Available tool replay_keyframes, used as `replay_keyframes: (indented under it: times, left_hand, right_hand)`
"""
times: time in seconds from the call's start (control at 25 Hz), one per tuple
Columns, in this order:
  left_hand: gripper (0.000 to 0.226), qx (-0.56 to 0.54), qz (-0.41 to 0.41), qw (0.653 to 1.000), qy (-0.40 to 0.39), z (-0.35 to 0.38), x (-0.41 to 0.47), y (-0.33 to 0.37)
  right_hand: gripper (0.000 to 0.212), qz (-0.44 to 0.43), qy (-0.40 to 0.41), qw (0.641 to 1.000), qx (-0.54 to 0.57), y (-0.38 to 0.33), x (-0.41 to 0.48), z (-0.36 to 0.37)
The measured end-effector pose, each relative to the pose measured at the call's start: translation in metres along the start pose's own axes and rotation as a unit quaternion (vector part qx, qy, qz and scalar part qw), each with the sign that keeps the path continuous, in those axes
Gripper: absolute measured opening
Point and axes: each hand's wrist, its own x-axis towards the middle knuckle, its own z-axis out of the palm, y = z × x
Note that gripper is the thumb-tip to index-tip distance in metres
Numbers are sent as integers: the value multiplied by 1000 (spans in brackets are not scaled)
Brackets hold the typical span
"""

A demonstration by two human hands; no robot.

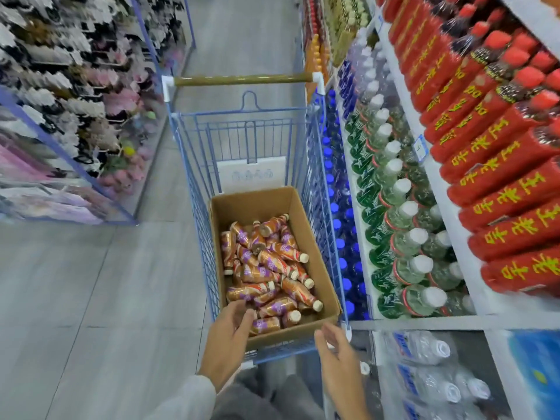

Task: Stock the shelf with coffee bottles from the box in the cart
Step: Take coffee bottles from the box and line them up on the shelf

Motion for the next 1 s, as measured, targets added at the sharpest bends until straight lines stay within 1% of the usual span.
replay_keyframes:
  times: [0.04,0.12,0.2,0.24,0.36,0.4,0.44,0.52,0.6,0.68,0.76,0.8,0.88,0.92,1.0]
  left_hand:
    - [27,11,-8,1000,-3,0,11,0]
    - [31,46,-22,999,-3,7,42,-7]
    - [36,82,-34,996,-23,19,80,-22]
    - [38,117,-45,991,-38,25,100,-31]
    - [60,213,-83,971,-66,45,159,-73]
    - [65,241,-108,961,-75,53,172,-82]
    - [68,284,-116,948,-79,62,185,-94]
    - [75,388,-97,913,-80,80,209,-114]
    - [80,462,-91,878,-83,92,225,-131]
    - [74,517,-85,848,-83,99,241,-151]
    - [63,559,-78,820,-98,98,254,-157]
    - [61,555,-86,819,-116,96,257,-154]
    - [66,522,-107,835,-138,90,253,-141]
    - [68,495,-122,848,-144,87,248,-135]
    - [68,389,-170,894,-146,76,230,-114]
  right_hand:
    - [17,7,-10,1000,-14,-4,4,3]
    - [22,24,-18,999,-31,-13,14,7]
    - [28,30,-26,998,-37,-22,26,10]
    - [29,34,-32,998,-39,-24,32,12]
    - [27,70,-52,996,-32,-22,52,15]
    - [27,83,-59,994,-32,-20,59,16]
    - [28,90,-65,993,-35,-21,64,18]
    - [28,106,-82,990,-37,-16,81,22]
    - [24,119,-93,988,-23,-13,94,25]
    - [18,126,-105,986,-16,-12,104,26]
    - [15,124,-117,985,-19,-14,113,28]
    - [16,124,-119,985,-19,-14,117,30]
    - [16,122,-127,984,-17,-17,121,32]
    - [16,120,-128,984,-18,-21,124,32]
    - [17,117,-137,983,-20,-26,132,33]
